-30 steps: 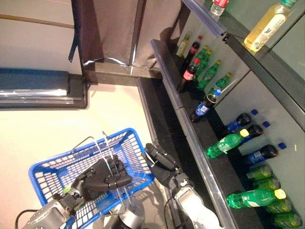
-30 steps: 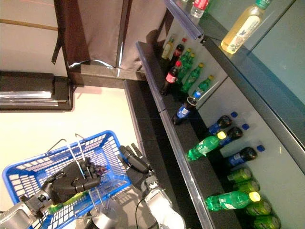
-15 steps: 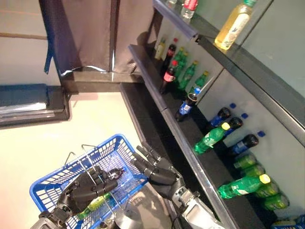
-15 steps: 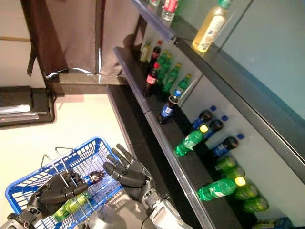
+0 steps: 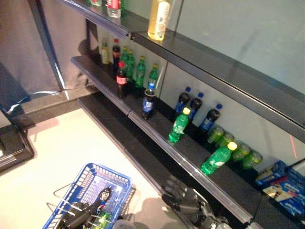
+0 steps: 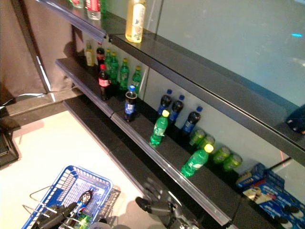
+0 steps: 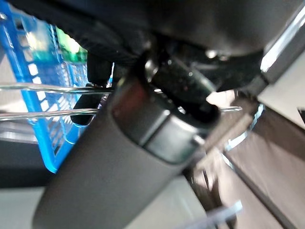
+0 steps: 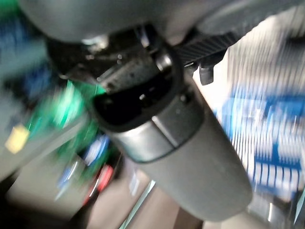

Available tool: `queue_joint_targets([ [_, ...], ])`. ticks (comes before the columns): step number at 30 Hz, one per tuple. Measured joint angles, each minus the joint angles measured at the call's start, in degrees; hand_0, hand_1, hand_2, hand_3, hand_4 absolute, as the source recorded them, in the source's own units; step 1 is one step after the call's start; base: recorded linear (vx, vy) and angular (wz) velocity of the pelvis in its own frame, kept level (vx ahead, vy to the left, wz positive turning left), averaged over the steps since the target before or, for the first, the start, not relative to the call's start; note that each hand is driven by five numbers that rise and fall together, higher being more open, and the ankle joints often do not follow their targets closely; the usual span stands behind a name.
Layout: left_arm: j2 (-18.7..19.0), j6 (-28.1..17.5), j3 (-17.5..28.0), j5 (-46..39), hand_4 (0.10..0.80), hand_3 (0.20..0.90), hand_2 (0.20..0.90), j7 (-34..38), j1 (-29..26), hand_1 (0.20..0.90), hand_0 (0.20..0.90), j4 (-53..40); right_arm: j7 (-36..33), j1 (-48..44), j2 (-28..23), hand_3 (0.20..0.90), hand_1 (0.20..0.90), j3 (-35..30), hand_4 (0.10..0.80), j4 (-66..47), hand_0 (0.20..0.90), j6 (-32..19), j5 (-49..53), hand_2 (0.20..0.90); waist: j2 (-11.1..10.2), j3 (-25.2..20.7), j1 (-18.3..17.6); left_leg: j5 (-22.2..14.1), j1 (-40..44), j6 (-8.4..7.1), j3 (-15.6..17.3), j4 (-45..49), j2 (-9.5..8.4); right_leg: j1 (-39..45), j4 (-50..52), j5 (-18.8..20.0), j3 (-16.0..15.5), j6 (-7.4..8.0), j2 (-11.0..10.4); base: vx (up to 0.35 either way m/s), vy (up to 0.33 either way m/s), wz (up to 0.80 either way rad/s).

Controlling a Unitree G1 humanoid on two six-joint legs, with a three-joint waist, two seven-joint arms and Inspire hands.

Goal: Pick up the drink and place into the basket.

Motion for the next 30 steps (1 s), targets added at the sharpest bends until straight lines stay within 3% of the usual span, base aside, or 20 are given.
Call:
queue_joint_targets([
  [4, -1.56, -1.06, -1.99, -0.15, 0.1, 0.2, 0.3, 2.34, -2.32, 0.3, 0.3, 4.56, -2.16, -1.32, 0.11, 0.9, 0.9, 0.37, 0.8, 11.84, 0.9, -1.67, -4.47, 0.9, 1.35, 0.09, -1.38, 2.21, 0.14, 0.16, -1.1, -2.35, 0.23, -0.94, -0.08, -0.08, 0.46, -0.21, 0.49, -0.203, -0.079, 0.17],
  [9, -5.04, -1.9, -2.05, -0.64, 0.1, 0.2, 0.3, 3.19, -3.83, 0.3, 0.3, 11.26, -5.67, -4.46, 1.71, 0.9, 0.9, 1.3, 0.8, 25.08, 0.9, -3.23, -8.8, 0.9, 4.98, 0.14, -1.47, 2.29, -1.34, -0.18, -0.43, -3.06, 1.19, -1.96, -0.13, 0.5, 0.24, -0.69, 1.29, -0.178, 0.036, 0.03],
  [10, -5.41, -2.05, -2.11, -0.64, 0.1, 0.2, 0.3, 3.19, -4.02, 0.3, 0.3, 11.62, -6.09, -4.43, 2.14, 0.9, 0.9, 1.22, 0.8, 26.28, 0.9, -3.86, -9.41, 0.9, 5.38, 0.06, -1.61, 2.21, -2.01, -0.03, 0.91, -3.07, 1.58, -1.92, -0.13, 0.91, -0.47, -1.12, 1.38, -0.124, 0.25, 0.52],
  [11, -6.05, -2.37, -2.33, -0.69, 0.1, 0.2, 0.3, 3.33, -5.33, 0.3, 0.3, 13.03, -7.21, -5.5, 2.78, 0.9, 0.9, 1.09, 0.8, 27.91, 0.9, -4.29, -10.4, 0.9, 5.76, 0.25, -2.89, 1.12, -3.24, 1.49, 6.14, -3.05, 2.74, -1.66, -0.9, 1.71, -2.84, -1.44, 1.16, -0.066, 0.264, 0.91],
  [12, -6.68, -3.04, -2.86, -0.66, 0.1, 0.2, 0.3, 4.45, -8.04, 0.3, 0.3, 15.55, -8.24, -5.83, 3.23, 0.9, 0.9, 0.69, 0.8, 29.05, 0.9, -4.65, -10.53, 0.9, 5.71, 0.68, -3.97, -1.51, -4.01, 1.96, 10.22, -2.82, 3.11, -1.63, -1.64, 2.23, -5.92, -1.53, -0.28, -0.026, 0.305, 0.99],
  [13, -6.71, -3.55, -2.84, -0.64, 0.1, 0.2, 0.3, 4.86, -9.65, 0.3, 0.3, 17.23, -8.39, -6.7, 3.92, 0.9, 0.9, -0.09, 0.8, 30.57, 0.9, -4.69, -10.61, 0.9, 4.7, 1.19, -4.14, -1.16, -4.07, 2.6, 11.77, -1.31, 3.03, -1.16, -1.96, 2.3, -6.91, -1.35, -1.46, 0.06, 0.299, 0.73],
  [15, -7.23, -3.58, -3.4, -0.64, 0.1, 0.2, 0.3, 5.39, -10.31, 0.3, 0.3, 19.31, -9.67, -8.47, 4.18, 0.9, 0.9, -1.44, 0.8, 34.03, 0.9, -4.69, -11.07, 0.9, 5.48, 1.53, -4.24, -1.5, -3.45, 2.48, 11.62, 4.97, 2.33, -1.26, -1.3, 1.82, -7.6, -0.56, -3.4, 0.103, 0.35, 0.22],
  [16, -8.45, -3.85, -3.78, -0.69, 0.1, 0.2, 0.3, 5.62, -10.41, 0.3, 0.3, 20.01, -9.8, -8.76, 4.13, 0.9, 0.9, -3.28, 0.8, 36.3, 0.9, -5.25, -11.48, 0.9, 6.59, 1.74, -5.24, -3.85, -2.4, 0.79, 11.51, 6.25, 1.7, -1.35, 0.28, 1.34, -7.22, 0.37, -4.48, 0.136, 0.439, 0.21],
  [18, -9.5, -5.43, -3.79, -0.75, 0.1, 0.2, 0.3, 5.78, -10.49, 0.3, 0.3, 21.5, -9.34, -10.56, 7.37, 0.9, 0.9, -8.67, 0.8, 41.82, 0.9, -5.97, -12.32, 0.9, 5.4, 2.42, -6.49, -4.33, -1.78, 2.63, 12.18, 6.3, -1.62, -1.82, 3.02, -0.02, -2.15, 2.34, -7.2, 0.238, 0.549, 0.22],
  [19, -9.47, -5.46, -4.09, -0.7, 0.1, 0.2, 0.3, 5.84, -10.55, 0.3, 0.3, 22.61, -9.23, -12.2, 9.55, 0.9, 0.9, -10.38, 0.8, 46.17, 0.9, -7.56, -12.95, 0.9, 4.8, 2.54, -6.58, -4.88, -1.71, 2.97, 14.03, 5.73, -2.52, -1.21, 2.71, -0.25, -1.02, 2.76, -8.51, 0.252, 0.469, 0.04],
  [22, -8.16, -5.37, -4.16, -0.45, 0.1, 0.2, 0.3, 6.42, -11.36, 0.3, 0.3, 23.5, -10.16, -15.48, 13.37, 0.9, 0.9, -13.63, 0.8, 52.97, 0.9, -9.69, -14.77, 0.9, 1.88, 2.65, -7.37, -5.79, -1.76, 4.48, 15.84, 7.02, -4.26, -1.43, 4.03, 0.45, -1.0, 3.11, -10.92, 0.198, 0.427, 0.04],
  [24, -7.63, -4.67, -4.4, 0.33, 0.1, 0.2, 0.3, 6.43, -13.24, 0.3, 0.3, 24.26, -11.18, -16.62, 14.83, 0.9, 0.9, -16.36, 0.8, 54.84, 0.9, -11.34, -14.71, 0.9, 1.66, 4.48, -7.44, -7.52, -1.94, 5.64, 15.96, 9.86, -4.56, -2.21, 9.09, 0.67, -0.89, 3.02, -12.44, 0.177, 0.495, 0.11],
  [26, -7.29, -4.62, -6.04, 0.5, 0.1, 0.2, 0.3, 6.62, -13.33, 0.3, 0.3, 24.89, -12.75, -17.39, 14.9, 0.9, 0.9, -16.7, 0.8, 54.61, 0.9, -11.55, -14.73, 0.9, 1.8, 4.73, -7.43, -7.74, -0.35, 6.65, 16.21, 8.47, -5.52, -6.92, 18.38, 1.99, -1.04, 1.91, -14.49, 0.078, 0.412, -0.01],
  [27, -7.01, -4.32, -7.23, 0.89, 0.1, 0.2, 0.3, 6.63, -13.2, 0.3, 0.3, 24.88, -14.24, -18.13, 14.65, 0.9, 0.9, -16.72, 0.8, 54.64, 0.9, -11.5, -14.73, 0.9, 2.37, 5.05, -7.4, -7.1, 1.02, 7.77, 16.57, 6.47, -5.98, -9.4, 22.82, 5.02, -1.09, 1.85, -15.79, 0.094, 0.513, -0.06],
  [28, -6.82, -4.31, -8.42, 1.31, 0.1, 0.2, 0.3, 6.63, -13.14, 0.3, 0.3, 24.76, -15.48, -18.61, 14.51, 0.9, 0.9, -16.9, 0.8, 54.37, 0.9, -11.5, -14.72, 0.9, 2.67, 5.24, -7.34, -6.43, 1.9, 8.88, 16.98, 4.74, -6.79, -11.48, 25.32, 7.01, -1.27, 1.71, -16.2, 0.128, 0.525, -0.02],
  [29, -6.26, -4.08, -9.84, 1.33, 0.1, 0.2, 0.3, 6.64, -13.21, 0.3, 0.3, 24.58, -16.54, -19.49, 14.5, 0.9, 0.9, -17.25, 0.8, 54.64, 0.9, -11.42, -14.63, 0.9, 3.36, 5.5, -7.65, -5.55, 2.27, 9.72, 16.21, 3.11, -6.92, -13.26, 27.23, 5.09, 1.03, 2.88, -14.54, 0.116, 0.282, 0.09],
  [30, -5.95, -4.07, -10.68, 1.33, 0.1, 0.2, 0.3, 6.64, -13.24, 0.3, 0.3, 24.46, -16.88, -19.74, 14.55, 0.9, 0.9, -17.24, 0.8, 54.46, 0.9, -11.42, -14.42, 0.9, 3.74, 5.53, -7.96, -5.4, 2.04, 9.77, 16.19, 2.91, -6.8, -13.69, 27.39, 3.88, 1.61, 2.82, -13.0, 0.163, 0.195, 0.34],
])
